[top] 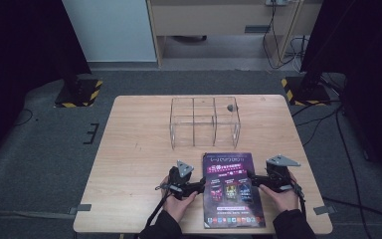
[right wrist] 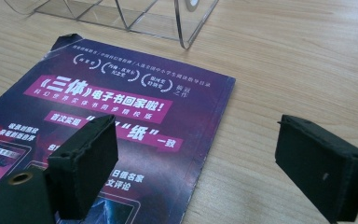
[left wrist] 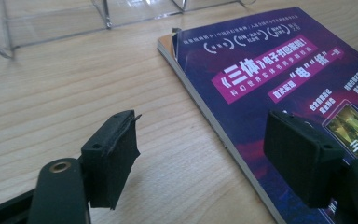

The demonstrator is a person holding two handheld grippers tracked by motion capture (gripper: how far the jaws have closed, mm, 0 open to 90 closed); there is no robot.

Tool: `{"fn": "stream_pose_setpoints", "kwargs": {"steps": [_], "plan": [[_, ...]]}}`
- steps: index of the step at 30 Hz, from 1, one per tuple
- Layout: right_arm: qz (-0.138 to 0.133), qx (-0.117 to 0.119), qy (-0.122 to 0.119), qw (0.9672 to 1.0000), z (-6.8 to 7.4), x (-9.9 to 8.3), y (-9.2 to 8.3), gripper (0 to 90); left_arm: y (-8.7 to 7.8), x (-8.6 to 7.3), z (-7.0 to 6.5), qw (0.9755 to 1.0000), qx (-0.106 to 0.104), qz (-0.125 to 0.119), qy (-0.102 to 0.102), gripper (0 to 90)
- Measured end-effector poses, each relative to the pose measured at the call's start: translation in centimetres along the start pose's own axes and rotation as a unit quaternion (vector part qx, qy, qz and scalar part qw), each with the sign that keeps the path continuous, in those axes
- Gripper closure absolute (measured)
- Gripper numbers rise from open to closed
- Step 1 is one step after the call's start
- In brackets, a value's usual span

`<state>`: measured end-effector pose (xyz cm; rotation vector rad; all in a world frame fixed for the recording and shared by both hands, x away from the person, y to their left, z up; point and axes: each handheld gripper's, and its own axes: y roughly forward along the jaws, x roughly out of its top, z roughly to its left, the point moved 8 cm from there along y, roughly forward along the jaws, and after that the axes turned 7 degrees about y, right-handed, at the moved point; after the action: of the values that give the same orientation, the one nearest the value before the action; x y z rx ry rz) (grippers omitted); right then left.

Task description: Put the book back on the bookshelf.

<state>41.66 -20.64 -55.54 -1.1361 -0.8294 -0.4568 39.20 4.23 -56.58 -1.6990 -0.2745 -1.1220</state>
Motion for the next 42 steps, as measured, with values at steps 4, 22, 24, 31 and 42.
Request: {"fn": "stream_pose_setpoints", "kwargs": {"steps": [4,22,24,31,42], "plan": [[-0.004,0.001,-0.001,1.0000,0.1,-0.2,0.1,16.2,0.4,-0.1,-0.5,1.0000,-0.006,0.005,-0.006,27.1],[0.028,0.018,-0.010,0.9994,0.9,-1.8,1.6,20.7,2.3,-0.4,-2.4,0.9995,-0.021,0.024,-0.008,35.4],[0.030,0.020,-0.011,0.9993,1.1,-1.9,1.7,21.2,2.4,-0.4,-2.4,0.9995,-0.020,0.023,-0.007,36.3],[0.039,0.026,-0.013,0.9988,1.3,-2.2,2.1,22.5,2.6,-0.3,-2.9,0.9993,-0.030,0.018,-0.016,38.3],[0.047,0.030,-0.014,0.9984,1.8,-2.5,2.5,23.2,2.8,-0.2,-3.5,0.9993,-0.032,0.013,-0.013,38.8]]}}
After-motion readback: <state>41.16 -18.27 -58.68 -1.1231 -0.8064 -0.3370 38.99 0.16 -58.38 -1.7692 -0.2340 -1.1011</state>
